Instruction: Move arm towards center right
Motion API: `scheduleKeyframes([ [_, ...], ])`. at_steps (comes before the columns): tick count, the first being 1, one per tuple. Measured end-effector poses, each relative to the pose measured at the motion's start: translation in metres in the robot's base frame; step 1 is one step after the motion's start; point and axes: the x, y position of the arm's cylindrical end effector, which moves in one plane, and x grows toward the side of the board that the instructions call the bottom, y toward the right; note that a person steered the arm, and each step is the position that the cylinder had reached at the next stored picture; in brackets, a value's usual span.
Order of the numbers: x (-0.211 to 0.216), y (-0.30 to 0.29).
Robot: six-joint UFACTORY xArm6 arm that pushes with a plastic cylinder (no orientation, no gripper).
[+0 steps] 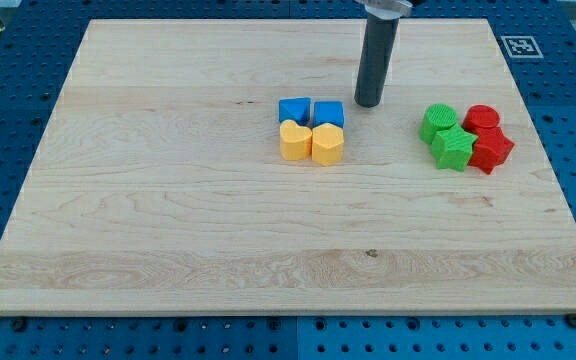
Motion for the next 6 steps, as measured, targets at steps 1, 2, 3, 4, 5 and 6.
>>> scheduleKeyframes([
  [1,0.0,0.0],
  [2,0.005,0.0],
  [3,0.006,0.0],
  [4,0.003,0.0],
  [5,-0.017,0.0],
  [6,-0.031,0.019],
])
